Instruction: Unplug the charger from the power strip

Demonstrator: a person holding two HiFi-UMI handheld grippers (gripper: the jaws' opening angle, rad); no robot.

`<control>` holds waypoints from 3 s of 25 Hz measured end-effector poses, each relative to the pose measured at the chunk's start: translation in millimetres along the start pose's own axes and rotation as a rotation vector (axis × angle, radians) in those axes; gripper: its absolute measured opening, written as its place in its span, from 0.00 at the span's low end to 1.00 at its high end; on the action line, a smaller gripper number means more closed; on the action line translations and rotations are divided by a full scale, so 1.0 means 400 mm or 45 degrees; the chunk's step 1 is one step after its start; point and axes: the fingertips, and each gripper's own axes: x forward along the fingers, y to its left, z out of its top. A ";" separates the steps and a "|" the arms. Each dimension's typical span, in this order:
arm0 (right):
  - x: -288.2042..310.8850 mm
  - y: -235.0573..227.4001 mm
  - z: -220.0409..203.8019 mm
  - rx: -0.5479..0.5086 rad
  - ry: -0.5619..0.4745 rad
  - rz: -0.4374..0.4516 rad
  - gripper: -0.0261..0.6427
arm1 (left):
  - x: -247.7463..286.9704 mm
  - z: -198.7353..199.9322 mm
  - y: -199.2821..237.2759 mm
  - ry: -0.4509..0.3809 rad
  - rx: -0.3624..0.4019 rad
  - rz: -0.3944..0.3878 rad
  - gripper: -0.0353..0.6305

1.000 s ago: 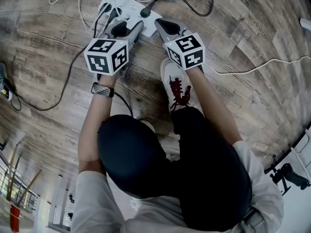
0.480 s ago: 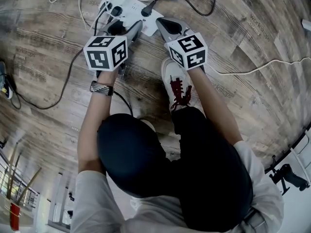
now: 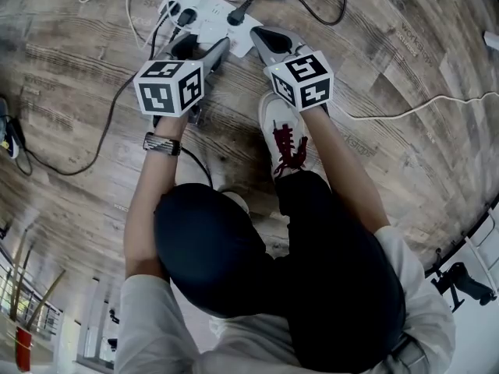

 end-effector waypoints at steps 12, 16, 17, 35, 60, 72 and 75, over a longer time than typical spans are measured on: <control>-0.024 0.001 0.006 0.073 -0.038 -0.019 0.04 | -0.052 -0.060 -0.002 0.049 0.039 -0.008 0.47; -0.049 0.010 0.042 0.044 -0.097 -0.026 0.04 | -0.084 -0.039 0.007 -0.004 0.106 0.031 0.44; -0.054 0.014 0.052 0.037 -0.108 -0.027 0.04 | -0.092 -0.029 0.007 -0.020 0.135 0.042 0.41; -0.214 0.091 0.330 -0.079 -0.351 -0.068 0.04 | -0.333 0.278 -0.011 -0.424 0.512 0.264 0.06; -0.678 0.174 1.133 -0.270 -0.517 -0.123 0.04 | -0.771 0.907 -0.360 -0.562 0.636 0.352 0.06; -1.040 0.397 1.523 -0.257 -0.546 -0.078 0.04 | -1.152 1.238 -0.669 -0.621 0.614 0.328 0.06; -1.165 0.458 1.613 -0.249 -0.572 -0.087 0.04 | -1.265 1.298 -0.770 -0.640 0.622 0.331 0.06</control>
